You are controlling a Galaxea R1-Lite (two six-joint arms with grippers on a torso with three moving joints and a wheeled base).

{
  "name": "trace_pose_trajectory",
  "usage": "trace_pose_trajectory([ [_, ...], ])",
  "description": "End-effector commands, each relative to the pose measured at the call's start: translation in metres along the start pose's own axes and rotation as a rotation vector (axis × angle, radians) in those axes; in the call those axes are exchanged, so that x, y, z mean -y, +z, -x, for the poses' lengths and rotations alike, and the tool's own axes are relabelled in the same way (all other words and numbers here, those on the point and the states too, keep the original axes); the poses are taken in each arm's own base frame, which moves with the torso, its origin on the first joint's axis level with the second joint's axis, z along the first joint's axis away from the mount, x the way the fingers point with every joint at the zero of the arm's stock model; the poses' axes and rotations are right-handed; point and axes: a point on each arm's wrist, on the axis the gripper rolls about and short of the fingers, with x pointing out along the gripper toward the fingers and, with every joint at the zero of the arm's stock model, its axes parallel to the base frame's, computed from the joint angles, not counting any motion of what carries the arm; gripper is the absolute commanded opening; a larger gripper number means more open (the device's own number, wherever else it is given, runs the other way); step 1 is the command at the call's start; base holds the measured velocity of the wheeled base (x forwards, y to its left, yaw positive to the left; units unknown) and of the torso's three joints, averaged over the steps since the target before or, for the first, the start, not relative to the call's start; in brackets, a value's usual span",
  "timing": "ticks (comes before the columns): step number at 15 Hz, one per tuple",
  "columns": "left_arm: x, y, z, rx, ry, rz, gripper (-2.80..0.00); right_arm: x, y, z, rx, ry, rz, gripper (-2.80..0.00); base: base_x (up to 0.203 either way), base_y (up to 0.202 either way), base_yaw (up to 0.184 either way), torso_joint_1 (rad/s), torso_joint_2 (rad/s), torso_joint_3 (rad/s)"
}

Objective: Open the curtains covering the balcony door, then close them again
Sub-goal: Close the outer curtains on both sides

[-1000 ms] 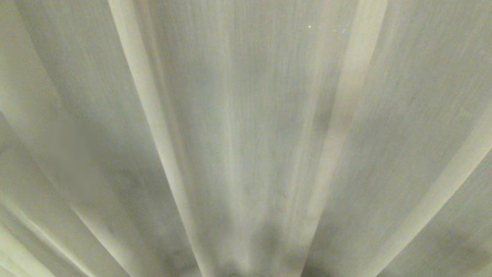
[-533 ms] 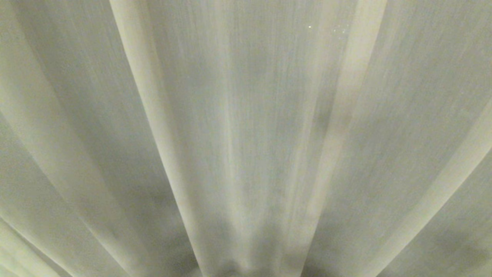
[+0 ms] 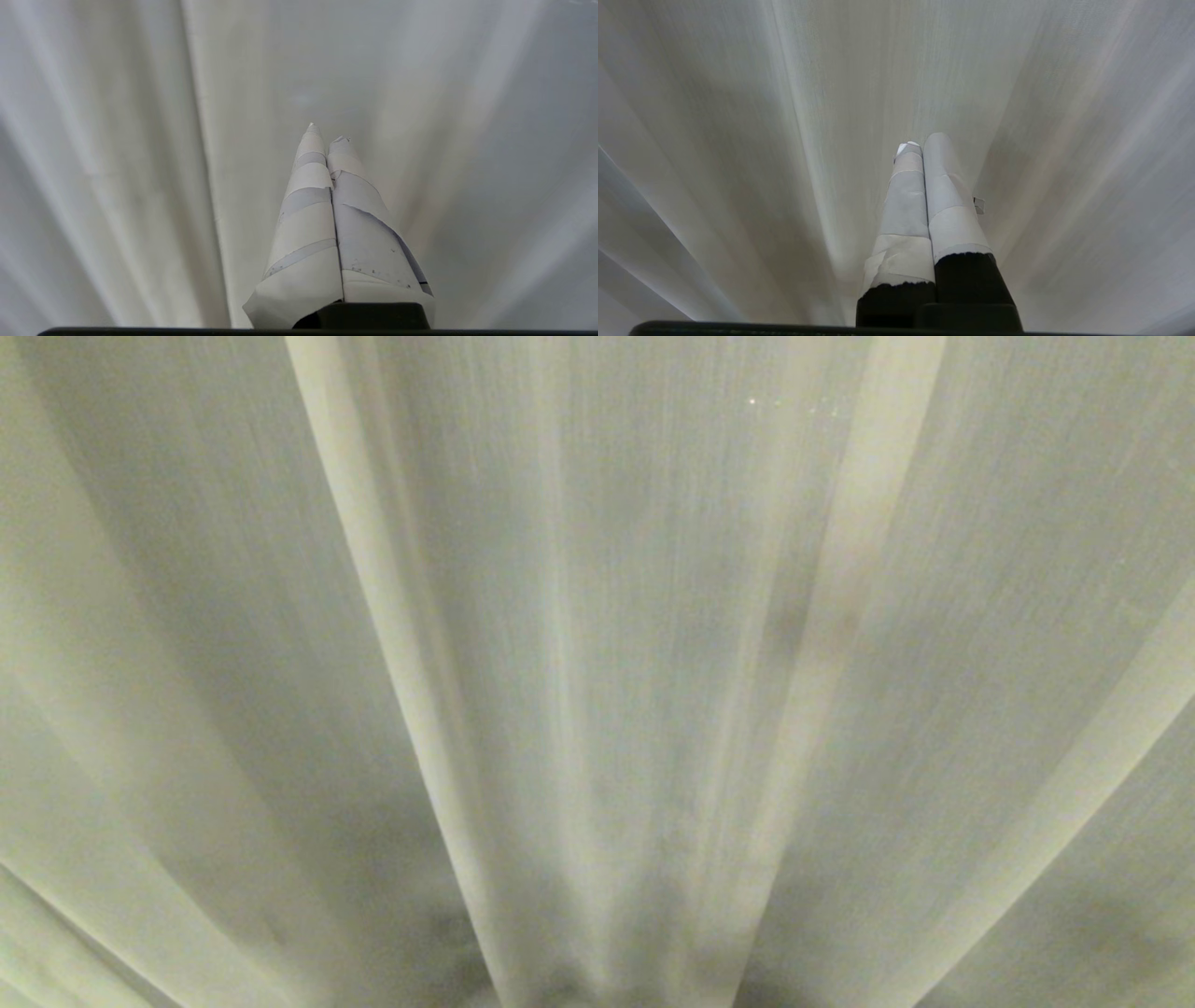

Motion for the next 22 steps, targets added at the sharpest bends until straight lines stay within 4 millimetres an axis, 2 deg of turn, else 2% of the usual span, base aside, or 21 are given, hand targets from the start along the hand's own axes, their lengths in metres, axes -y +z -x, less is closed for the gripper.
trace_pose_trajectory([
  [1, -0.001, 0.005, 0.000, 0.024, 0.074, 0.000, -2.80, 0.000, 0.000, 0.000, 0.000, 0.001, 0.001, -2.80, 0.000, 0.000, 0.000, 0.000, 0.00, 0.000],
  [6, -0.001, 0.034, -0.004, 0.077, 0.155, -0.002, -2.80, 0.000, 0.000, 0.000, 0.000, 0.001, 0.000, -2.80, 0.000, 0.000, 0.000, 0.000, 0.00, 0.000],
  [13, -0.007, 0.097, -0.045, 0.110, 0.349, 0.002, -2.80, 0.000, 0.000, 0.000, 0.000, 0.001, 0.000, -2.80, 0.000, 0.000, 0.000, 0.000, 0.00, 0.000],
  [19, -0.013, 0.117, -0.069, 0.113, 0.483, 0.013, -2.80, 0.000, 0.000, 0.000, 0.000, 0.001, 0.001, -2.80, 0.000, 0.000, 0.000, 0.000, 0.00, 0.000],
  [20, -0.014, 0.117, -0.072, 0.110, 0.506, 0.015, 0.00, 0.000, 0.000, 0.000, 0.000, 0.001, 0.001, -2.80, 0.000, 0.000, 0.000, 0.000, 0.00, 0.000],
  [22, -0.016, 0.121, -0.076, 0.116, 0.544, 0.023, 0.00, 0.000, 0.000, 0.000, 0.000, 0.001, 0.002, -2.80, 0.000, 0.000, 0.000, 0.000, 0.00, 0.000],
])
